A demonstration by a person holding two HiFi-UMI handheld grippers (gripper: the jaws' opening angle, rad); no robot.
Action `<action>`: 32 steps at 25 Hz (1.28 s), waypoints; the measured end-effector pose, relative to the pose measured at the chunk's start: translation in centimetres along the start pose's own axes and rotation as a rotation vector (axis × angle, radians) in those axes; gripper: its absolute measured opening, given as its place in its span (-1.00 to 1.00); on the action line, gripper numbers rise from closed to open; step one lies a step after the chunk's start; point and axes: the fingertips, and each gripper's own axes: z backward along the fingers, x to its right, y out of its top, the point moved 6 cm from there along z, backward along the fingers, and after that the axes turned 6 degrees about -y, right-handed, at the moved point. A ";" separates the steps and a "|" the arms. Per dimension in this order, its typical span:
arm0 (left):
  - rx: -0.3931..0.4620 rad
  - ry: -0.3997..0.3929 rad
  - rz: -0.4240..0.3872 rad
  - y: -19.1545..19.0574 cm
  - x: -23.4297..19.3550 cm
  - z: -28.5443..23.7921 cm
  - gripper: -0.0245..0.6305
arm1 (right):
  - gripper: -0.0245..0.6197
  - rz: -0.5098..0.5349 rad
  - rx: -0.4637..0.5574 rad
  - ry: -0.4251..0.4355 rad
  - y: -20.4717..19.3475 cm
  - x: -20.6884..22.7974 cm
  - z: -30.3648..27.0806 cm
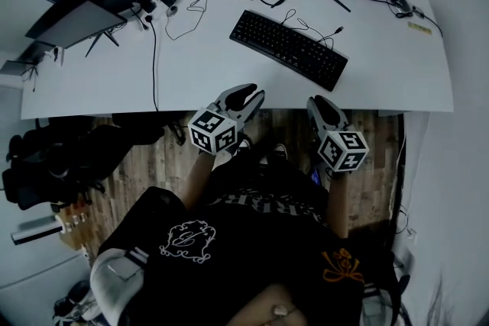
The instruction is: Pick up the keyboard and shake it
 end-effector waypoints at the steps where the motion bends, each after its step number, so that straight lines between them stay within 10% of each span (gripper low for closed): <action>1: -0.002 0.001 -0.003 -0.1 0.1 0.3 -0.58 | -0.66 -0.001 -0.003 0.004 -0.2 -0.3 0.1; 32: 0.013 -0.163 -0.045 -7.0 -1.2 22.4 -0.81 | -0.88 0.082 0.095 -0.098 -11.5 -23.3 4.7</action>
